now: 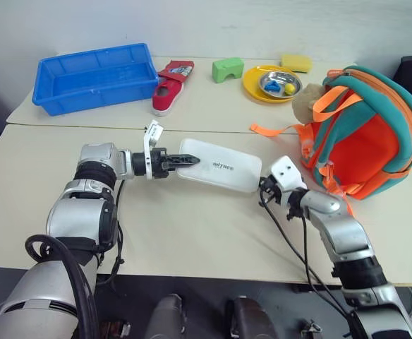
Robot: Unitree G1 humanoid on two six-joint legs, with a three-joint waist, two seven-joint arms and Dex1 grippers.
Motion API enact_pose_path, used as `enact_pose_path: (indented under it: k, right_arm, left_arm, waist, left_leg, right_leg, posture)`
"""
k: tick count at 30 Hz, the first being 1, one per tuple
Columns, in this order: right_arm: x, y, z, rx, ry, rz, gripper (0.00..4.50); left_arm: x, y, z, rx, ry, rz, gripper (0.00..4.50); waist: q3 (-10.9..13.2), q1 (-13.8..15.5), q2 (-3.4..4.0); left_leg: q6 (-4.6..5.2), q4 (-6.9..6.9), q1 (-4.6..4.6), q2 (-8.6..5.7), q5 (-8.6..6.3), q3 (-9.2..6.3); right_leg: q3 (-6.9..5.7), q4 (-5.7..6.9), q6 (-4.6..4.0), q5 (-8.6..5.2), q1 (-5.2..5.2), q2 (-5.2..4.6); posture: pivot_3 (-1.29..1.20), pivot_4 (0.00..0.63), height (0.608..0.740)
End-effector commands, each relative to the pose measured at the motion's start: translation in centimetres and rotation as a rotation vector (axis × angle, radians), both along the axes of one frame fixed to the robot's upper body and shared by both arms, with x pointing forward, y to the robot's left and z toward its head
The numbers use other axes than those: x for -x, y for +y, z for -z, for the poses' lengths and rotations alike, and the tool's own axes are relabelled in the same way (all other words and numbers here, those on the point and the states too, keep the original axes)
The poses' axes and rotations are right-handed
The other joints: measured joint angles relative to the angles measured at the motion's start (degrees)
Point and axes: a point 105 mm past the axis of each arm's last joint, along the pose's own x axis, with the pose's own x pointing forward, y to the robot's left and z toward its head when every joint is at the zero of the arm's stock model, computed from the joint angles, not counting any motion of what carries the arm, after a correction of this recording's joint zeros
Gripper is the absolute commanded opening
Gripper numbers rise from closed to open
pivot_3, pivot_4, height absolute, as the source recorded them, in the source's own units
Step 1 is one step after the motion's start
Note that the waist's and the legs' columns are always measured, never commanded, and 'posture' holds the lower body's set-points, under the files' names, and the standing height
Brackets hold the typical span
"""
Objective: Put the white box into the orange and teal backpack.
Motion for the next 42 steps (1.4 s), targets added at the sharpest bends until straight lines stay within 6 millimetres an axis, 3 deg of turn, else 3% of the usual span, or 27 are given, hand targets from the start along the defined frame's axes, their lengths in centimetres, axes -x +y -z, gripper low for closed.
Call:
enact_pose_path:
  k: [1,8,13,15,16,27,30,32,40,42]
  right_arm:
    - [2.4,-1.7,-2.8,-0.059,-0.065,0.061,0.18]
    - [9.2,-6.0,-5.6,-0.219,-0.039,0.207,2.09]
    - [10.1,-8.5,-8.5,-0.313,-0.098,0.324,3.72]
    - [9.5,-8.5,-9.0,-0.343,-0.102,0.331,4.33]
    - [8.9,-8.4,-9.1,-0.357,-0.102,0.338,4.42]
    - [-2.2,-7.4,-10.7,-0.564,-0.147,0.403,4.47]
    - [-3.9,-7.4,-10.5,-0.529,-0.180,0.409,3.86]
    - [-4.1,-7.1,-10.7,-0.529,-0.198,0.371,3.19]
    - [-3.5,-5.0,-10.9,-0.479,-0.220,0.169,0.42]
    - [-3.3,-4.6,-11.1,-0.490,-0.222,0.132,0.06]
  left_arm:
    - [0.9,-0.2,-2.7,0.127,-0.018,0.060,1.31]
    - [2.6,1.8,-5.4,0.315,-0.018,-0.016,1.31]
    - [3.7,4.5,-6.7,0.373,-0.092,-0.156,1.31]
    - [4.0,5.3,-6.9,0.373,-0.123,-0.207,1.31]
    - [4.1,5.5,-7.0,0.368,-0.137,-0.229,1.31]
    - [4.3,6.7,-7.3,0.286,-0.205,-0.390,1.31]
    - [4.1,7.1,-7.3,0.267,-0.216,-0.431,1.31]
    - [4.0,7.3,-7.5,0.257,-0.224,-0.447,1.31]
    - [3.9,8.6,-7.8,0.227,-0.247,-0.506,1.31]
    - [3.8,8.6,-7.8,0.225,-0.251,-0.511,1.31]
  waist:
    - [0.0,0.0,0.00]
    - [0.0,-0.2,0.00]
    - [0.0,-0.5,0.00]
    - [0.0,-0.4,0.00]
    - [0.0,-0.4,0.00]
    - [0.0,-0.9,-0.01]
    - [0.0,-1.3,-0.02]
    - [0.0,-1.4,-0.01]
    - [0.0,-1.5,-0.01]
    - [0.0,-1.5,-0.01]
  left_leg:
    - [0.00,0.01,-0.08,0.01,0.00,-0.01]
    - [-0.02,-0.02,-0.04,0.11,0.00,-0.07]
    - [-0.04,0.03,0.06,0.14,0.02,-0.09]
    - [-0.05,0.03,0.11,0.13,0.02,-0.09]
    - [-0.05,0.02,0.12,0.13,0.02,-0.10]
    - [-0.06,0.01,0.03,0.03,0.04,-0.07]
    - [-0.05,0.03,0.02,0.03,0.04,-0.07]
    - [-0.05,0.00,0.02,0.05,0.04,-0.08]
    - [-0.09,-0.03,0.01,0.11,0.04,-0.06]
    - [-0.10,-0.03,0.01,0.11,0.05,-0.07]
  right_leg:
    - [0.01,0.01,0.00,0.00,-0.07,0.00]
    - [0.02,0.02,0.00,0.00,-0.02,0.05]
    - [0.04,0.05,0.00,0.00,0.07,0.08]
    - [0.05,0.04,0.00,0.00,0.10,0.06]
    - [0.04,0.02,0.00,0.00,0.10,0.07]
    - [0.04,0.03,0.00,0.00,0.04,0.04]
    - [0.04,0.02,0.00,0.00,0.04,0.04]
    - [0.04,0.02,0.00,0.00,0.03,0.05]
    - [0.05,0.01,0.00,0.00,-0.01,0.12]
    - [0.05,0.01,0.00,0.00,-0.01,0.12]
  posture:
    - [0.00,0.150,0.740]
    - [0.00,0.150,0.740]
    - [0.00,0.150,0.740]
    - [0.00,0.150,0.740]
    - [0.00,0.150,0.740]
    - [0.00,0.150,0.740]
    - [0.00,0.150,0.740]
    - [0.00,0.150,0.740]
    - [0.00,0.150,0.740]
    - [0.00,0.150,0.740]
